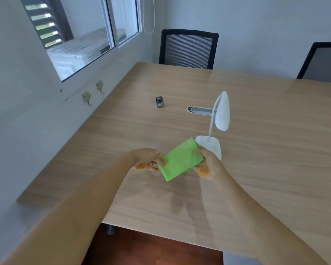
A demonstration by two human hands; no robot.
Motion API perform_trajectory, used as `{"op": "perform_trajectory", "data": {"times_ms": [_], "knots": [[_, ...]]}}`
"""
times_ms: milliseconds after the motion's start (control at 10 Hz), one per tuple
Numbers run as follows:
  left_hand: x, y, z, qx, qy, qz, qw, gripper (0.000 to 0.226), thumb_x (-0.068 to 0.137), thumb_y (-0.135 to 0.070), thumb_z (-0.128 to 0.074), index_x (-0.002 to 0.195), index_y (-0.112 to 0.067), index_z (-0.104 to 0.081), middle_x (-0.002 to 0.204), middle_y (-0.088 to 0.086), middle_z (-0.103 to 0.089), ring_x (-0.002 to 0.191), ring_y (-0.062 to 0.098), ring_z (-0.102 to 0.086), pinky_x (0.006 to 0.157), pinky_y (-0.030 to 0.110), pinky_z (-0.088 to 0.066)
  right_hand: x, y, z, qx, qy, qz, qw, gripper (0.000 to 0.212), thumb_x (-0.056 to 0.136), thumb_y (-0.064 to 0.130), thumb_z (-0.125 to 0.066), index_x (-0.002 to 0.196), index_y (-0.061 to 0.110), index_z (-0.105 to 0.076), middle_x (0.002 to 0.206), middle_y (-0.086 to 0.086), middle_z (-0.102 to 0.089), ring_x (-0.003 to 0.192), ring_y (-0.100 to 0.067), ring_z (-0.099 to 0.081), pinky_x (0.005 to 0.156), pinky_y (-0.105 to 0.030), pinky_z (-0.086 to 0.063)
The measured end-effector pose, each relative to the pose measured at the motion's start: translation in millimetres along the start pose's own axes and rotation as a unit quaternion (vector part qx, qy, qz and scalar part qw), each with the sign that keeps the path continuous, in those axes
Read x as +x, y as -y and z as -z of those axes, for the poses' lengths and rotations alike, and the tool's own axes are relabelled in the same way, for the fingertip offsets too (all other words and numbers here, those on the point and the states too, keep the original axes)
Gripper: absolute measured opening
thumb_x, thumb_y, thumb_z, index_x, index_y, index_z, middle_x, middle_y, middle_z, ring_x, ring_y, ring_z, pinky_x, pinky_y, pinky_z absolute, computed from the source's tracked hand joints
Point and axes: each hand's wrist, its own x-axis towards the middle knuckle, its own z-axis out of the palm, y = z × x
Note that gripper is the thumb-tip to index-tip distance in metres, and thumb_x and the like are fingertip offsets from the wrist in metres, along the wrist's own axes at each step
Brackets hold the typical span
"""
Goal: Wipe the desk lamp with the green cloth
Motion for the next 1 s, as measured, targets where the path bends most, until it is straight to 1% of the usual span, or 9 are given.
{"op": "perform_trajectory", "data": {"times_ms": [200,300,400,500,600,700,800,900,1000], "knots": [[-30.0,13.7,43.3,-0.087,-0.133,0.007,0.987,0.009,0.083,0.001,-0.057,0.089,-0.006,-0.059,0.090,0.009,-0.068,0.083,0.022,-0.066,0.080,0.032,-0.055,19.4,-16.3,-27.4,-0.218,0.028,-0.035,0.975,0.034,0.086,-0.006,-0.051,0.117,0.007,-0.057,0.099,-0.010,-0.067,0.078,-0.015,-0.066,0.058,-0.023,-0.056],[-36.3,27.4,69.3,-0.111,-0.216,0.011,0.970,0.025,0.079,-0.003,-0.064,0.104,-0.002,-0.061,0.102,0.013,-0.069,0.095,0.027,-0.067,0.087,0.037,-0.055,34.4,-34.2,-51.8,-0.233,0.022,-0.056,0.971,0.030,0.088,-0.007,-0.051,0.117,0.001,-0.054,0.087,-0.008,-0.067,0.059,-0.010,-0.070,0.057,-0.022,-0.060],[-36.3,44.4,91.2,-0.131,-0.291,-0.006,0.948,0.039,0.071,-0.008,-0.071,0.109,-0.001,-0.064,0.107,0.018,-0.069,0.096,0.029,-0.066,0.084,0.036,-0.054,54.4,-54.5,-78.5,-0.246,-0.002,-0.076,0.966,0.032,0.086,-0.006,-0.056,0.118,-0.009,-0.050,0.102,-0.020,-0.063,0.079,-0.025,-0.067,0.070,-0.032,-0.059],[-26.1,63.4,110.7,-0.143,-0.337,-0.024,0.930,0.030,0.068,-0.011,-0.070,0.097,-0.005,-0.067,0.104,0.017,-0.069,0.094,0.029,-0.066,0.078,0.033,-0.054,73.5,-74.8,-101.8,-0.249,-0.037,-0.091,0.963,0.038,0.081,-0.006,-0.063,0.116,-0.013,-0.051,0.087,-0.020,-0.065,0.068,-0.024,-0.063,0.040,-0.025,-0.057],[8.8,92.7,139.2,-0.123,-0.361,-0.029,0.924,0.019,0.061,-0.017,-0.062,0.076,-0.012,-0.070,0.106,0.018,-0.073,0.103,0.033,-0.069,0.095,0.044,-0.054,85.3,-87.8,-119.7,-0.239,-0.062,-0.111,0.963,0.034,0.080,-0.006,-0.064,0.113,-0.012,-0.055,0.080,-0.018,-0.062,0.065,-0.024,-0.062,0.032,-0.022,-0.052],[-7.6,81.6,129.4,-0.092,-0.370,-0.035,0.924,0.023,0.068,-0.013,-0.054,0.084,-0.015,-0.070,0.097,0.012,-0.070,0.095,0.027,-0.068,0.081,0.031,-0.050,100.7,-98.9,-127.0,-0.226,-0.098,-0.110,0.963,0.032,0.080,-0.007,-0.063,0.111,-0.008,-0.057,0.106,-0.024,-0.066,0.082,-0.029,-0.066,0.032,-0.024,-0.052],[-17.3,72.7,118.8,-0.006,-0.398,-0.038,0.916,0.020,0.082,-0.004,-0.049,0.089,-0.016,-0.063,0.089,0.011,-0.061,0.083,0.021,-0.057,0.071,0.027,-0.043,109.1,-105.9,-129.8,-0.235,-0.121,-0.094,0.960,0.030,0.079,-0.008,-0.064,0.109,-0.006,-0.060,0.113,-0.024,-0.065,0.096,-0.032,-0.066,0.052,-0.032,-0.056],[-9.4,76.0,117.8,0.075,-0.411,-0.006,0.909,0.027,0.085,-0.017,-0.054,0.109,-0.011,-0.063,0.112,0.017,-0.063,0.108,0.028,-0.061,0.092,0.034,-0.047,114.5,-110.1,-128.7,-0.278,-0.132,-0.075,0.949,0.025,0.076,-0.003,-0.067,0.101,-0.005,-0.063,0.108,-0.022,-0.067,0.089,-0.031,-0.066,0.069,-0.035,-0.058],[-4.9,72.7,111.7,0.199,-0.438,0.022,0.876,0.067,0.090,-0.036,-0.050,0.147,-0.008,-0.031,0.154,0.013,-0.034,0.140,0.031,-0.035,0.113,0.039,-0.033,106.2,-103.1,-123.3,-0.349,-0.173,-0.020,0.921,0.015,0.077,0.002,-0.063,0.090,-0.004,-0.067,0.094,-0.018,-0.069,0.088,-0.033,-0.067,0.081,-0.036,-0.056]]}}
